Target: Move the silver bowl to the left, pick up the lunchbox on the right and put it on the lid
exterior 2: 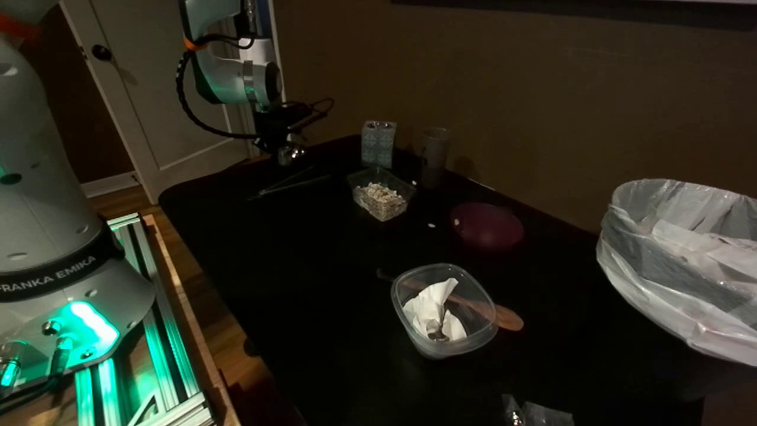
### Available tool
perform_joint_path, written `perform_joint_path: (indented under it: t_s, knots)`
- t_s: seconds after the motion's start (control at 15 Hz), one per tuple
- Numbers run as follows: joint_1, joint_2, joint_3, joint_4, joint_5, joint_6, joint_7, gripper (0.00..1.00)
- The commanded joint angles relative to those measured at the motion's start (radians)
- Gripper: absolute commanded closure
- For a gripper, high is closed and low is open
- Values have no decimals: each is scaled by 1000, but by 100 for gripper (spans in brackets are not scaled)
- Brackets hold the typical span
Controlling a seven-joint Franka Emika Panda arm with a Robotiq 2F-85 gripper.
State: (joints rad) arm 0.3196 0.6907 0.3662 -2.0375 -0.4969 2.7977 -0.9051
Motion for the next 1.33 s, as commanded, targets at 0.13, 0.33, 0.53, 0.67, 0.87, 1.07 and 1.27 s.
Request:
perform_joint_path:
  t_s: [0.13,0.33,0.53,0.67,0.87,1.07,1.27]
  knots:
    - [5,67,11,87,23,-71,-112,57]
    - [3,27,4,70,28,-106,-118,34]
    - [-31,-69,19,-19,30,-62,-118,11]
    - [-51,-164,16,-109,33,9,-83,1]
    - [-27,-322,-58,-235,21,142,78,0]
    - [10,-445,-165,-320,-34,201,241,0]
    - [-22,-425,-153,-283,-36,185,248,0]
